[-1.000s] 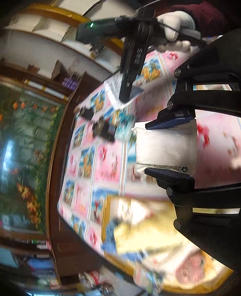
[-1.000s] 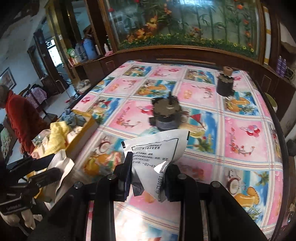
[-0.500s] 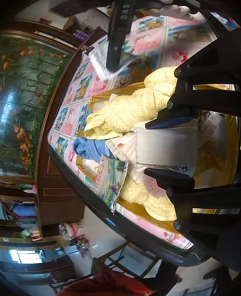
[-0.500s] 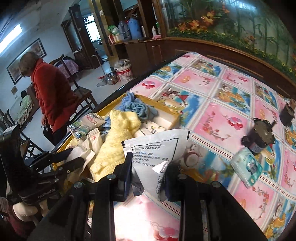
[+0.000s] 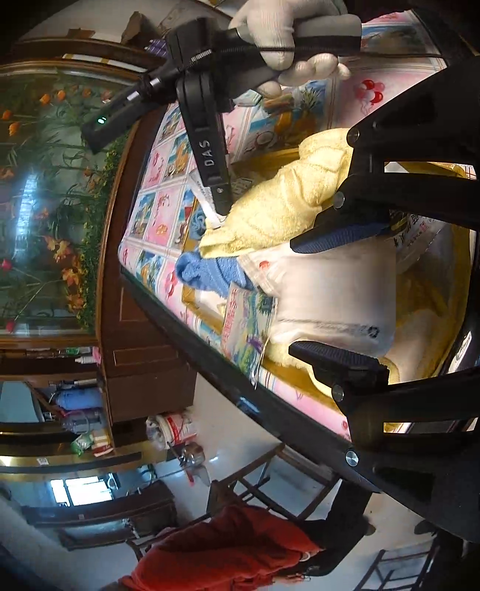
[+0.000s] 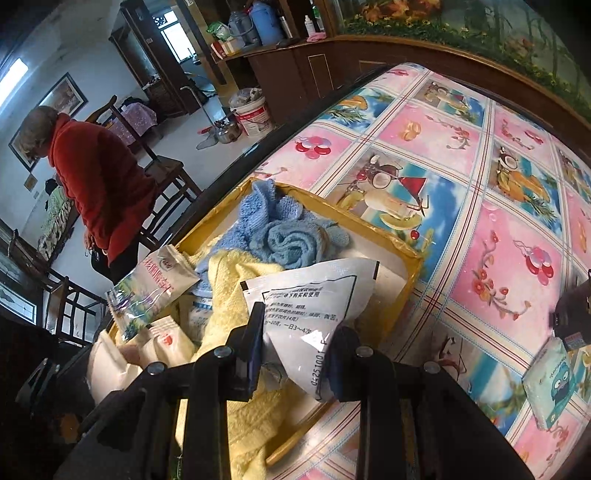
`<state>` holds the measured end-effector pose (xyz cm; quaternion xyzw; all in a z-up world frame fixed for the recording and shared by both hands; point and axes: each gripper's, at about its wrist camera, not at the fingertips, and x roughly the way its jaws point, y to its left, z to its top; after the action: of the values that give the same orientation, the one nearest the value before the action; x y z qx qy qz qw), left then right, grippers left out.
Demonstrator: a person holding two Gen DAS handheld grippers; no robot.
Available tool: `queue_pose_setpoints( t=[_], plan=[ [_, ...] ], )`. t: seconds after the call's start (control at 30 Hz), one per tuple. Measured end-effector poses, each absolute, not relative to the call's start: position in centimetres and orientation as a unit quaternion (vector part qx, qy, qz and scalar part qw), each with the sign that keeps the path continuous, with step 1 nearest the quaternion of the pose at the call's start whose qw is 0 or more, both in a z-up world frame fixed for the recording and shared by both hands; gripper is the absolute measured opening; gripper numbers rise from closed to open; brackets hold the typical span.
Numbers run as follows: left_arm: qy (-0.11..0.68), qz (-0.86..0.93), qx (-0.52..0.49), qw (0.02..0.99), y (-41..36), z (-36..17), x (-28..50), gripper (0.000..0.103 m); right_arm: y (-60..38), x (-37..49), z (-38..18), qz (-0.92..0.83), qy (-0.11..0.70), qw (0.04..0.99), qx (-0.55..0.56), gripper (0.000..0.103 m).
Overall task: Organize soft objects
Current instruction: 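Lower both white packets into the box and open both grippers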
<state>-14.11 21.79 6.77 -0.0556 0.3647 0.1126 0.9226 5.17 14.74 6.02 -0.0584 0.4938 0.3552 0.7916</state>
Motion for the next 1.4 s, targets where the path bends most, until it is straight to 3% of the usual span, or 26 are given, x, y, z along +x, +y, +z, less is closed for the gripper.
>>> queue_pose_setpoints(
  t=[0.1, 0.2, 0.27, 0.9, 1.4],
  plan=[
    [0.364, 0.127, -0.057, 0.921, 22.1, 6.9, -14.0, 0.05, 15.4, 5.2, 5.6, 0.351, 0.494, 0.792, -0.074, 0.033],
    [0.367, 0.137, -0.06, 0.918, 22.4, 6.9, -13.9, 0.05, 15.7, 4.8, 6.0, 0.337, 0.475, 0.807, -0.099, 0.052],
    [0.368, 0.145, -0.062, 0.916, 22.5, 6.9, -13.9, 0.05, 15.8, 4.6, 6.7, 0.334, 0.46, 0.815, -0.112, 0.056],
    [0.365, 0.182, -0.067, 0.91, 22.8, 7.4, -14.7, 0.05, 15.9, 1.4, 12.0, 0.389, 0.4, 0.828, -0.064, 0.058],
    [0.365, 0.181, -0.059, 0.911, 22.1, 8.0, -15.1, 0.05, 13.6, -0.9, 11.8, 0.403, 0.402, 0.822, -0.029, 0.058]
  ],
)
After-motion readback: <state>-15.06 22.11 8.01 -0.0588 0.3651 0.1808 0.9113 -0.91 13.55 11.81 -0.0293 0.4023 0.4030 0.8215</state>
